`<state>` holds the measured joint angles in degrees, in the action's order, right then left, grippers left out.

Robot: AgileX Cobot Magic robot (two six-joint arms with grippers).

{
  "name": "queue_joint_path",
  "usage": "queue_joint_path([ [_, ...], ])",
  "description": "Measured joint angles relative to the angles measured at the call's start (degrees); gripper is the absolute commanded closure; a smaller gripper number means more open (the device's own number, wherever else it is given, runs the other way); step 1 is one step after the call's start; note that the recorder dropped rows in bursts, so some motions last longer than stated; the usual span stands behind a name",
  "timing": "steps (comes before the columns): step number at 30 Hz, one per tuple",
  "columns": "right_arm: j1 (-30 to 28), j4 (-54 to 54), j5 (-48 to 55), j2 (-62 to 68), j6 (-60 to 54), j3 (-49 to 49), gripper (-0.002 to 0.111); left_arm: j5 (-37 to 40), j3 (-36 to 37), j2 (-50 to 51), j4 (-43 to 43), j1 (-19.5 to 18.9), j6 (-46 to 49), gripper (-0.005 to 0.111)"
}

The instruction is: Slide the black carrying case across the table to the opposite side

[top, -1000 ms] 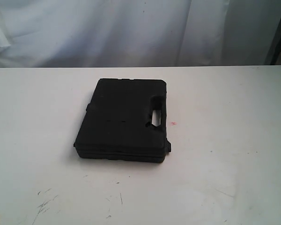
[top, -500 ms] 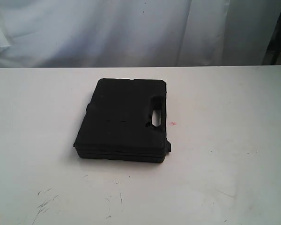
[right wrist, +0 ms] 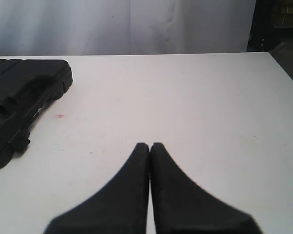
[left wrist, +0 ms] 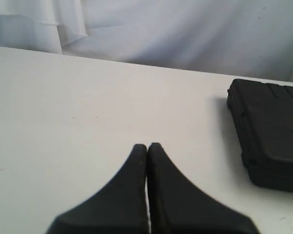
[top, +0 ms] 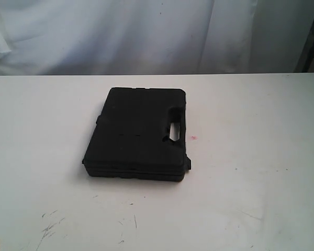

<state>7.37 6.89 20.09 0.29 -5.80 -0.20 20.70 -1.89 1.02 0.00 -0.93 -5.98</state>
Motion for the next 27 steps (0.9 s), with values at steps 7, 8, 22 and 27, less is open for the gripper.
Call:
queue_joint_path([
  [7,0.0,0.0,0.0,0.0,0.0,0.0,0.108,1.2,0.3,-0.8,0.0,0.0,0.1,0.107],
  [8,0.0,0.0,0.0,0.0,0.0,0.0,0.108,1.3,0.3,-0.8,0.0,0.0,0.1,0.107],
  [22,0.0,0.0,0.0,0.0,0.0,0.0,0.108,-1.5,1.7,-0.8,0.3,0.0,4.2,0.107],
  [27,0.0,0.0,0.0,0.0,0.0,0.0,0.108,-1.5,1.7,-0.8,0.3,0.0,4.3,0.107],
])
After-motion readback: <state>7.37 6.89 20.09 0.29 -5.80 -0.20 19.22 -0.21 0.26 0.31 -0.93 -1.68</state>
